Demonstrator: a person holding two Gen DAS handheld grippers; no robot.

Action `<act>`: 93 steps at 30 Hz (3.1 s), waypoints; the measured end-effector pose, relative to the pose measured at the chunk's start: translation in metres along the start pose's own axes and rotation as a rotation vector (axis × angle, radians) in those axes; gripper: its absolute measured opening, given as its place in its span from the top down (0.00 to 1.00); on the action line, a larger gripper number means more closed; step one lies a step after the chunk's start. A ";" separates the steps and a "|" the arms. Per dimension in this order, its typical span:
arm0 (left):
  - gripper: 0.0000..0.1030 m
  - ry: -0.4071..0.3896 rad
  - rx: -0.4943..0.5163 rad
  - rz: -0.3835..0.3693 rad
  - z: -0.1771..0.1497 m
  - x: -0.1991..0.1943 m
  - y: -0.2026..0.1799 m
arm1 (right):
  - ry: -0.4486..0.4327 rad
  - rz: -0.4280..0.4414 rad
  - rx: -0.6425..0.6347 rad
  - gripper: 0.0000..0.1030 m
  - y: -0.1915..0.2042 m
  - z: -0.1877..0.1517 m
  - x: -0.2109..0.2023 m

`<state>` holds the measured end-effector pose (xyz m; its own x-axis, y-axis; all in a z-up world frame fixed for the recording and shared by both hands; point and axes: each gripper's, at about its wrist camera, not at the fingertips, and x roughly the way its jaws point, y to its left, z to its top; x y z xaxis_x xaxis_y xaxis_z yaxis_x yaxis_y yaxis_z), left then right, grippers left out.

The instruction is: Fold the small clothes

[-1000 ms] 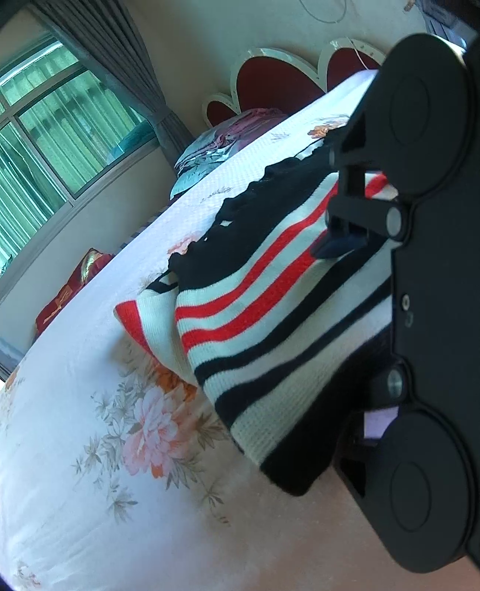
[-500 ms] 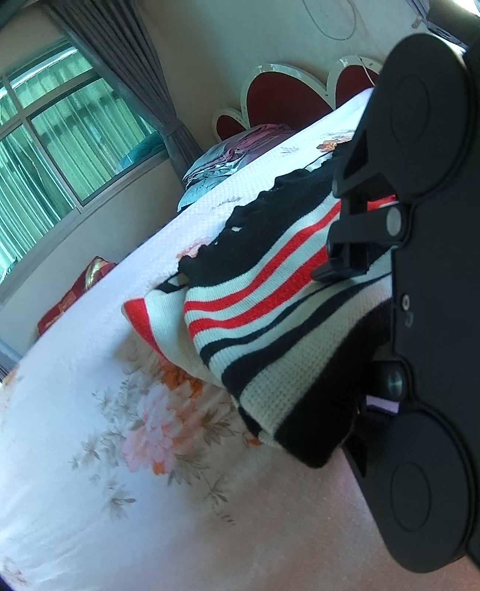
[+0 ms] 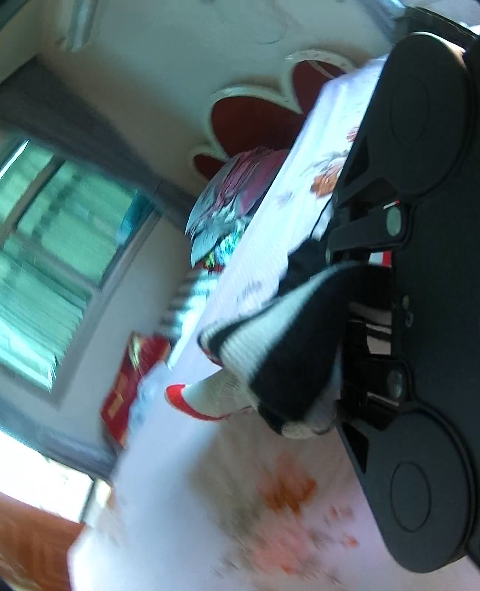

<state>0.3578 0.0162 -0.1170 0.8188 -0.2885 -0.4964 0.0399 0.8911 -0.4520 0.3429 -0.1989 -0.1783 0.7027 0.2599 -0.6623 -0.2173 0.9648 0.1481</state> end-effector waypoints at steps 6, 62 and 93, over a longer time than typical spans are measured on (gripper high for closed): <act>0.85 0.029 0.224 -0.092 -0.017 0.024 -0.082 | -0.027 -0.034 0.091 0.35 -0.065 -0.001 -0.030; 0.53 0.227 0.400 -0.069 -0.077 0.040 -0.070 | -0.008 0.057 0.411 0.64 -0.153 -0.018 -0.081; 0.49 0.202 0.343 -0.056 -0.034 0.076 -0.076 | 0.015 0.050 0.474 0.50 -0.167 0.019 -0.045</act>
<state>0.3977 -0.0860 -0.1458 0.6825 -0.3723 -0.6290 0.2982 0.9275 -0.2254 0.3604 -0.3710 -0.1588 0.6890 0.3090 -0.6556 0.0850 0.8639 0.4965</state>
